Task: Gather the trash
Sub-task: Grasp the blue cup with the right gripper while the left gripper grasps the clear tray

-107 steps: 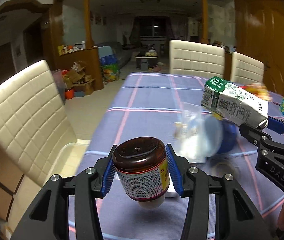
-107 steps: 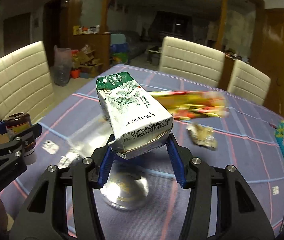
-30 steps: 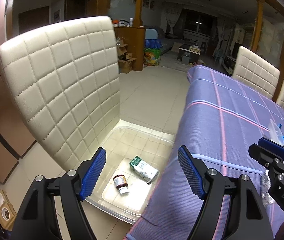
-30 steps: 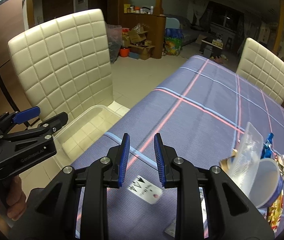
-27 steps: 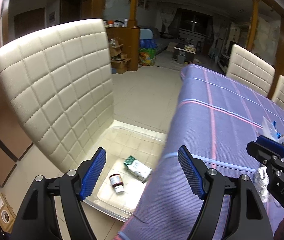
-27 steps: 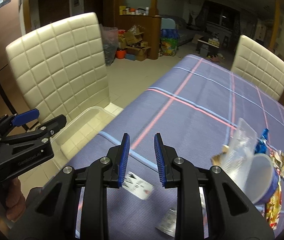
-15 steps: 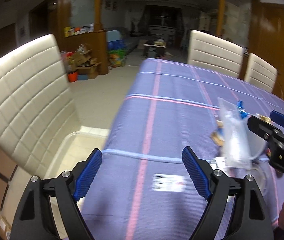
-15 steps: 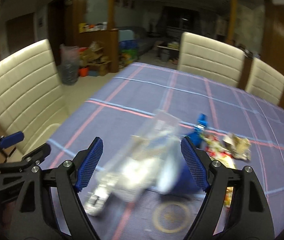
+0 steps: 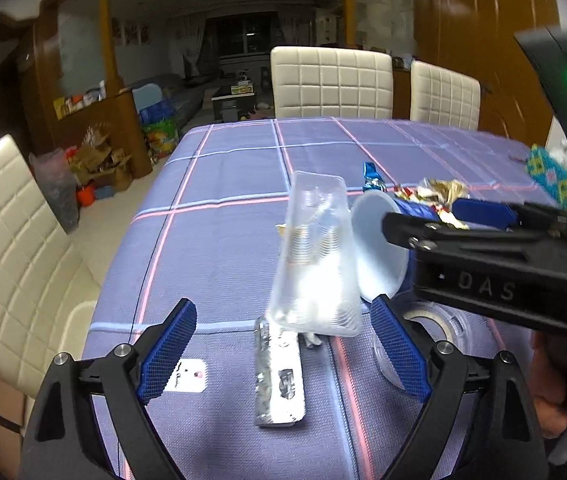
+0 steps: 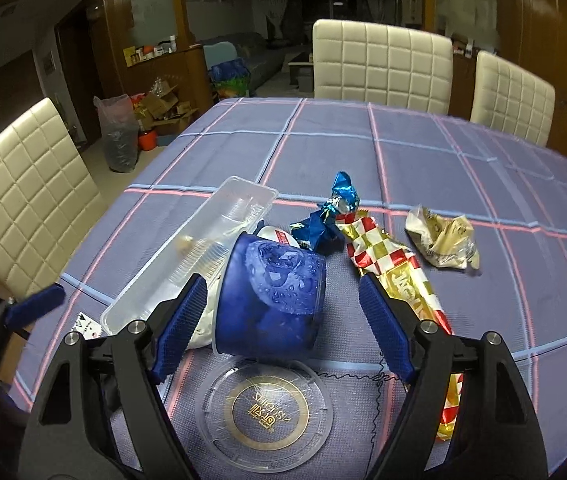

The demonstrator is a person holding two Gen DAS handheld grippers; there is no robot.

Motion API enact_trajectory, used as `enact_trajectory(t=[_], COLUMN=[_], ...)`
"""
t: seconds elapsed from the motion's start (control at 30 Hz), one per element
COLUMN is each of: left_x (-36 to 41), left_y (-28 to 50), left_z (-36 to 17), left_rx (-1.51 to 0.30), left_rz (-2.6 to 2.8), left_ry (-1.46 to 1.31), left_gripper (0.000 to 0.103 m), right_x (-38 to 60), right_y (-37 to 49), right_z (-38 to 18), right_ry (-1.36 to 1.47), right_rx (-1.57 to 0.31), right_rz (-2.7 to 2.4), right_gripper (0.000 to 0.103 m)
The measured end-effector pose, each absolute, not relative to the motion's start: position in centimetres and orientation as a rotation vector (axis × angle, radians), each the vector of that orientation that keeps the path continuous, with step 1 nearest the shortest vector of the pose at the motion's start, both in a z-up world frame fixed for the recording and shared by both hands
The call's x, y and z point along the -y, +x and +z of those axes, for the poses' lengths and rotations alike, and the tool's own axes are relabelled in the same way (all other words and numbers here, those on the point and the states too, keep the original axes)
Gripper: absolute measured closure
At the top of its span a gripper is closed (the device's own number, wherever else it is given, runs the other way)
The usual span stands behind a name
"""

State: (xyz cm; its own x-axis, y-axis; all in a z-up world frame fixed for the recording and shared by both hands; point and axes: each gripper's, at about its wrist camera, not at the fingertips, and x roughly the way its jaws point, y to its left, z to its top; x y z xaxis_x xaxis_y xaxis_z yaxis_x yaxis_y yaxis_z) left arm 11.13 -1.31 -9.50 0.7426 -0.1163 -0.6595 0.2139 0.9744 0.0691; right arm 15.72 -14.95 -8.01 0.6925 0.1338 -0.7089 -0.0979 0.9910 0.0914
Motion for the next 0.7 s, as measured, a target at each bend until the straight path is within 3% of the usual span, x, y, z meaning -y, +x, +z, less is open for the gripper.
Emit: enact_trajectory(t=[0.23,0.33,0.37,0.43,0.53,0.57,0.7], left_x=[3.1,3.4,3.3,3.5,3.9,3.9,3.7], left_y=[13.0,13.4,13.4,13.2,13.2,13.3,13.4], left_z=[-10.7,-11.0,-11.0,-10.9,-10.9,-11.0,-11.1], left_rx=[-0.750,-0.754,-0.751,-0.732,-0.722,-0.725,-0.732], left_rz=[-0.175,-0.168,-0.172,-0.172,-0.169,-0.168,-0.166], left_ry=[0.215,0.231,0.229,0.243,0.270,0.270,0.265], left_gripper=[0.016,0.016,0.016,0.018,0.037,0.051,0.054], right_x=[14.5,14.8,14.9,14.9,14.8,14.6,14.7], right_y=[16.5,17.1,17.2,17.3,17.0,16.9,16.6], right_z=[-9.3,-9.9,-10.1,-10.4,-10.5,-10.5,-10.1], right_ry=[0.048,0.072,0.085,0.090,0.080,0.073,0.059], right_rx=[-0.847,-0.879,-0.891,-0.895,-0.883,-0.876,-0.858], right_rz=[0.142,0.145,0.152,0.150,0.143,0.141,0.134], right_gripper=[0.027,0.038,0.048,0.050,0.050,0.050,0.050])
